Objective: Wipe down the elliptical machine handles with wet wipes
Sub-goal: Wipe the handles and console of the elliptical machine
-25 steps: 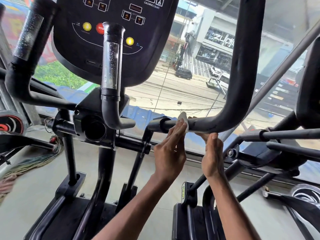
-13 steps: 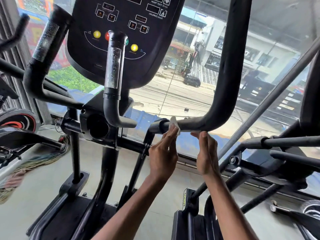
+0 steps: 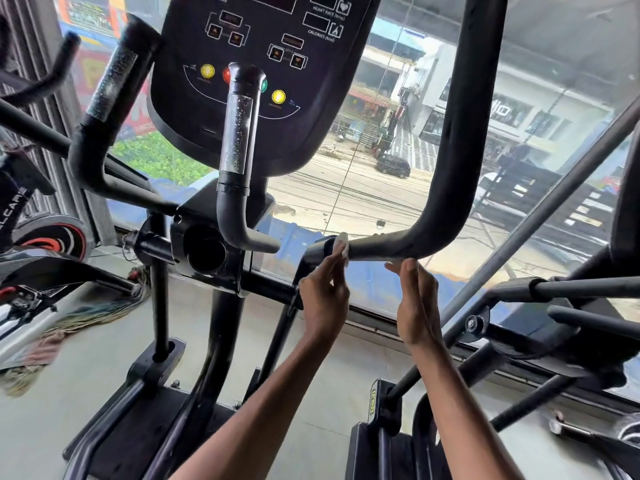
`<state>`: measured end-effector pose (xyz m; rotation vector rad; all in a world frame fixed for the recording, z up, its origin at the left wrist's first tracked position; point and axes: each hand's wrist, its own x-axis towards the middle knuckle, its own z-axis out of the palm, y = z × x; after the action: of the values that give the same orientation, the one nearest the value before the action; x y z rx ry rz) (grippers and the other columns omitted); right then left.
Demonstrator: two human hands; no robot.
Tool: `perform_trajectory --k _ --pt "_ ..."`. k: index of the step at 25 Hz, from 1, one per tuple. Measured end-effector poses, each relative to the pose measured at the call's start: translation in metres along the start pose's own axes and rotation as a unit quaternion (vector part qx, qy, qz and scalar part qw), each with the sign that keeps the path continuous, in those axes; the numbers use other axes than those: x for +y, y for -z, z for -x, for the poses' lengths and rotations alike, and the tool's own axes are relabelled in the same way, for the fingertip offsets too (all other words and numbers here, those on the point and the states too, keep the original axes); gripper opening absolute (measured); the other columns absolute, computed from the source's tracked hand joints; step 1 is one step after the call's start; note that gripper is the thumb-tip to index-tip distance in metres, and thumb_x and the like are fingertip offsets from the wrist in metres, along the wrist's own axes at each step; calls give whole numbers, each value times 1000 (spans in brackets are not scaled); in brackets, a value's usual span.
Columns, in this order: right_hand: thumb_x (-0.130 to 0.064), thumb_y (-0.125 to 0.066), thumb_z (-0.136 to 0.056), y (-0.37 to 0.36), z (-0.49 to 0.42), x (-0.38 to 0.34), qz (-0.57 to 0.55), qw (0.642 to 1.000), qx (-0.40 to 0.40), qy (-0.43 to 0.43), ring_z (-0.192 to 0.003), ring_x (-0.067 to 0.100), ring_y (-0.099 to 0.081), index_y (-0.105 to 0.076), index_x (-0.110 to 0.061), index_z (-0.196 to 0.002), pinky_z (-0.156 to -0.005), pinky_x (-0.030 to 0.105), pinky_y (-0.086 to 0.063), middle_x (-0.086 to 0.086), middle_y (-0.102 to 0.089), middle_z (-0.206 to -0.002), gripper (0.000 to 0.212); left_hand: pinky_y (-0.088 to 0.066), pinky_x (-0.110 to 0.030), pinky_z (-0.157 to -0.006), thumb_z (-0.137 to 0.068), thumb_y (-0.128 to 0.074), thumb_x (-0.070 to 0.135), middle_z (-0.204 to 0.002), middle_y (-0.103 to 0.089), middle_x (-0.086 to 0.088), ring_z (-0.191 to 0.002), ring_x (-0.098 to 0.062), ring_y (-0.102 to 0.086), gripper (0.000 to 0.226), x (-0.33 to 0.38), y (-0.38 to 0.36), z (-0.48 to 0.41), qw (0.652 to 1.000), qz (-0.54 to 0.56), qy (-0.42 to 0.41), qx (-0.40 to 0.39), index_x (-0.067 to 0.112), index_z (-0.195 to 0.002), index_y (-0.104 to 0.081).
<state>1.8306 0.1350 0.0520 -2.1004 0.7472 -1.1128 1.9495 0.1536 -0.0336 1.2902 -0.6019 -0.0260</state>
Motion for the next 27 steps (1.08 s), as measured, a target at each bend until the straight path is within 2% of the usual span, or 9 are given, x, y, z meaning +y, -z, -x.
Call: perform_trajectory --k 5,13,14,15,16,18,21,25,27 --pt "-96 -20 -83 -2 1 -4 9 1000 13 5 -95 53 -51 -58 19 -100 -84 59 -41 47 -55 -98 122 -54 -24 -87 -102 -64 14 -100 -80 5 -95 -1 -70 22 -2 -5 -9 986 76 149 20 16 -118 -78" --pt "-91 -23 -89 -3 1 -5 -8 1000 25 -1 -101 56 -52 -61 15 -101 -87 63 -42 44 -56 -101 113 -50 -15 -72 -101 -62 7 -107 -77 17 -81 5 -64 33 68 6 55 996 90 -25 10 22 -129 -72" --pt "-91 -23 -88 -3 0 -5 -7 1000 26 -1 -101 55 -52 -60 17 -101 -87 63 -42 44 -56 -101 115 -48 -11 -69 -100 -62 6 -106 -78 14 -74 10 -62 35 63 4 56 997 57 -50 13 22 -130 -70" --pt "-93 -22 -87 -3 0 -7 -3 1000 20 0 -99 55 -52 -58 19 -100 -86 63 -42 44 -56 -100 119 -44 -4 -69 -99 -62 4 -103 -80 2 -93 -1 -73 37 56 3 54 998 29 -55 15 20 -131 -70" --pt "-94 -21 -85 -2 0 -7 3 1000 12 1 -98 54 -52 -57 21 -99 -86 62 -41 45 -56 -99 121 -41 -1 -68 -98 -62 1 -100 -79 -10 -99 -19 -46 36 48 2 50 999 17 -46 16 16 -129 -71" --pt "-96 -19 -83 0 2 -9 8 1000 9 6 -95 49 -52 -61 17 -99 -85 59 -40 46 -56 -99 121 -42 -7 -65 -99 -62 0 -100 -77 -15 -95 -18 -69 32 44 3 41 998 48 18 22 14 -125 -74" --pt "-90 -22 -88 1 3 -10 6 1000 16 17 -89 39 -49 -63 13 -96 -82 54 -36 43 -59 -95 111 -46 -11 -67 -98 -64 1 -95 -79 -2 -79 3 -73 26 60 5 43 997 77 15 29 11 -119 -76" --pt "-61 -29 -101 4 0 -8 -4 999 20 35 -65 8 -50 -60 -23 -78 -65 38 -35 -9 -62 -71 54 -43 -4 -69 -96 -65 1 -88 -79 -12 -75 16 -66 24 85 11 49 992 57 -110 34 3 -117 -76" --pt "-71 -28 -100 5 -2 -6 -4 1000 3 24 -79 25 -61 -69 -18 -91 -76 46 -44 7 -70 -83 68 -43 -2 -71 -94 -66 -2 -91 -79 -15 -80 21 -62 26 82 13 43 989 29 -139 30 2 -117 -75"
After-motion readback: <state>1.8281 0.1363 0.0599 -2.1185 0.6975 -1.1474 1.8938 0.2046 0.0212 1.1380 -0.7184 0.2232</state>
